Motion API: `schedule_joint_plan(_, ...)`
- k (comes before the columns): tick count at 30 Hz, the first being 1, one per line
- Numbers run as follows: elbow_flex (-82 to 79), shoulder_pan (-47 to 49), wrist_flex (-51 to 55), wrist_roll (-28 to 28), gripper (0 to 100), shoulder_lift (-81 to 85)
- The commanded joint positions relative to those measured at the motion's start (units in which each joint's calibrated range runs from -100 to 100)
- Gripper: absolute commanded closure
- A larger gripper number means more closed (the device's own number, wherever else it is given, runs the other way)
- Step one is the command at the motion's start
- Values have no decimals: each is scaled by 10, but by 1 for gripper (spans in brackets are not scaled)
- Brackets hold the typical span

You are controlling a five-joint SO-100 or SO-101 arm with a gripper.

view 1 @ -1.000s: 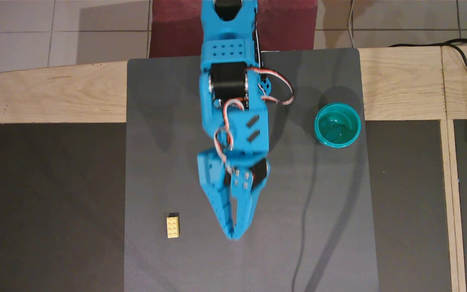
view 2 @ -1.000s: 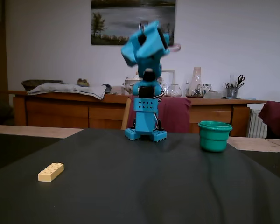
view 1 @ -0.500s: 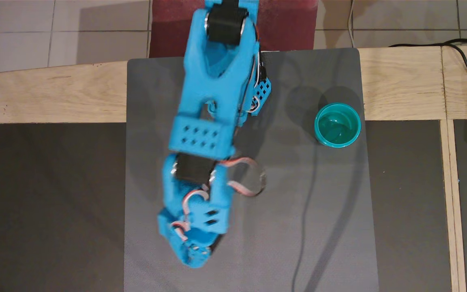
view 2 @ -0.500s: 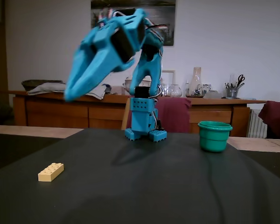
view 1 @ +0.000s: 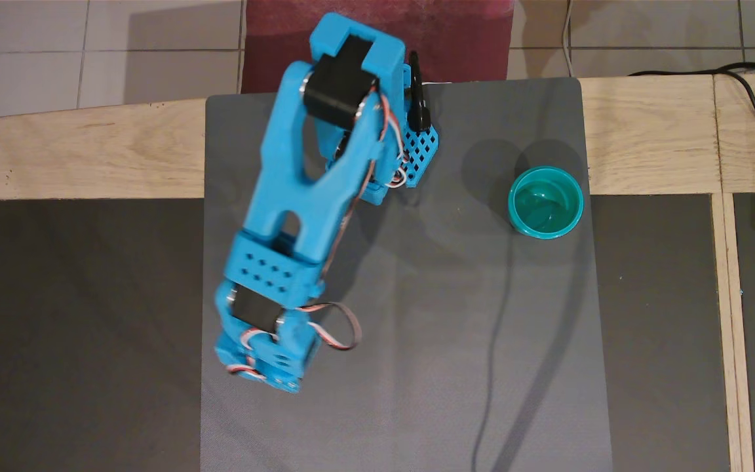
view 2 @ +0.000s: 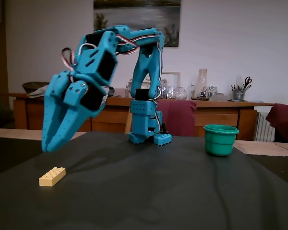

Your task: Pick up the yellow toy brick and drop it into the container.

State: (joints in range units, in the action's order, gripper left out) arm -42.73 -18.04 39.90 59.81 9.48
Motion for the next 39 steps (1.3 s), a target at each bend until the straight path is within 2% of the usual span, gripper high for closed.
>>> schedule_joint_plan(1,22,-9,-5,18,99,-5)
schedule_joint_plan(7,22,-7,2,21,98,-6)
schedule_joint_plan(12,-11,-8,-6,49,76,-7)
schedule_joint_plan(15,-19,-8,-6,62,71,-7)
schedule_joint_plan(26,-11,-17,-8,83,71,-8)
schedule_joint_plan(39,-11,-25,-144,83,71,-123)
